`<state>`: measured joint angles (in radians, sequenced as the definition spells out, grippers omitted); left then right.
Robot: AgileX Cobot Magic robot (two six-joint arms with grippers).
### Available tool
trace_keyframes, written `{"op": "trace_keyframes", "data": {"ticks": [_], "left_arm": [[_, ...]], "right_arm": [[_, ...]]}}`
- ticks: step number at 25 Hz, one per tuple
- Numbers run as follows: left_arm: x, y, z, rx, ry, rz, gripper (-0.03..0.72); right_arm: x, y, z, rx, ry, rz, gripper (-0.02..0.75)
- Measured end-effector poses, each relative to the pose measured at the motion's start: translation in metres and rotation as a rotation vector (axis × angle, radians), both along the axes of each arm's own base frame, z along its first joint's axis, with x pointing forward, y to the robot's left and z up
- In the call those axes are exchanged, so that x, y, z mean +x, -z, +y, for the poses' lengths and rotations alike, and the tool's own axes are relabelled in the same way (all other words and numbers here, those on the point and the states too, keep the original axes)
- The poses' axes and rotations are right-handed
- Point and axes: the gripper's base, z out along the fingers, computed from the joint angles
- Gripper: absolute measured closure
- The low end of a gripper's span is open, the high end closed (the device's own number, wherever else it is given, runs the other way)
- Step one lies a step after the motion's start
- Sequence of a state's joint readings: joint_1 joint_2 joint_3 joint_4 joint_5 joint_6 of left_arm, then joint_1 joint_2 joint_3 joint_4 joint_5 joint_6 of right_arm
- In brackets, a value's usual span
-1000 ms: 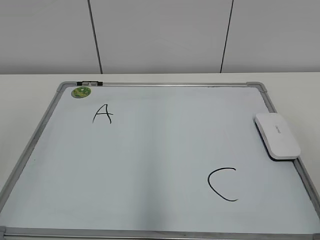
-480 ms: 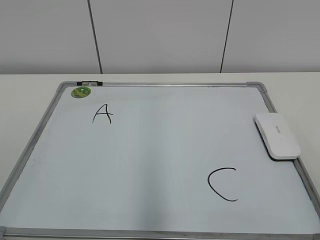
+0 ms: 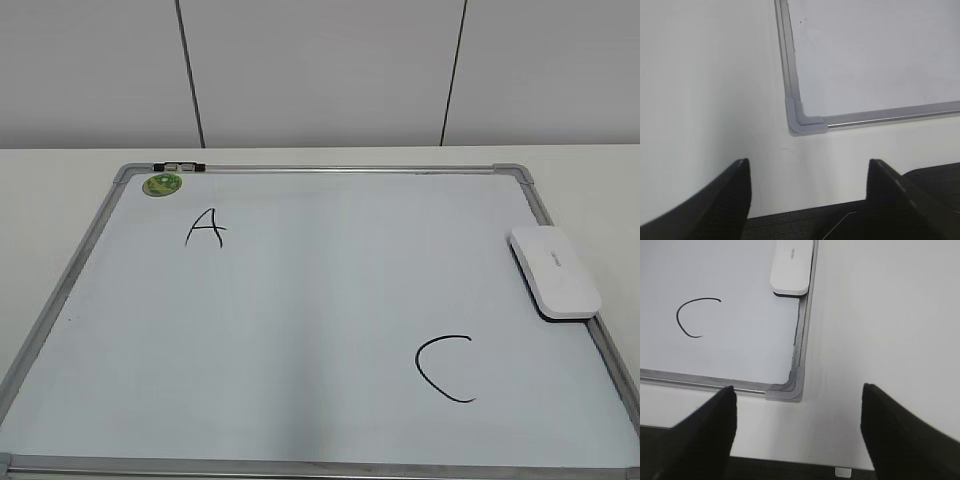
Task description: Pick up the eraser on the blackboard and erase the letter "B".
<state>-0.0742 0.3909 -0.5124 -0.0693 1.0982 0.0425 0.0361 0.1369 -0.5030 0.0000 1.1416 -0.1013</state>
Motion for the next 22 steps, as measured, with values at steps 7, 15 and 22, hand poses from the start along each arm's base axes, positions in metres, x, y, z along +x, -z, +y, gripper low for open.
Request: {"op": "trace_keyframes", "data": {"ticks": [7, 15, 22], "left_arm": [[0.0004, -0.0001, 0.0001, 0.001, -0.001, -0.005, 0.181], [0.0005, -0.0002, 0.0001, 0.001, -0.001, -0.007, 0.187], [-0.0001, -0.0004, 0.0002, 0.001, -0.001, -0.011, 0.188]], "right_arm": [[0.0, 0.0, 0.0, 0.002, 0.001, 0.0, 0.146], [0.0, 0.0, 0.0, 0.002, 0.001, 0.0, 0.146], [0.0, 0.0, 0.0, 0.002, 0.001, 0.0, 0.146]]}}
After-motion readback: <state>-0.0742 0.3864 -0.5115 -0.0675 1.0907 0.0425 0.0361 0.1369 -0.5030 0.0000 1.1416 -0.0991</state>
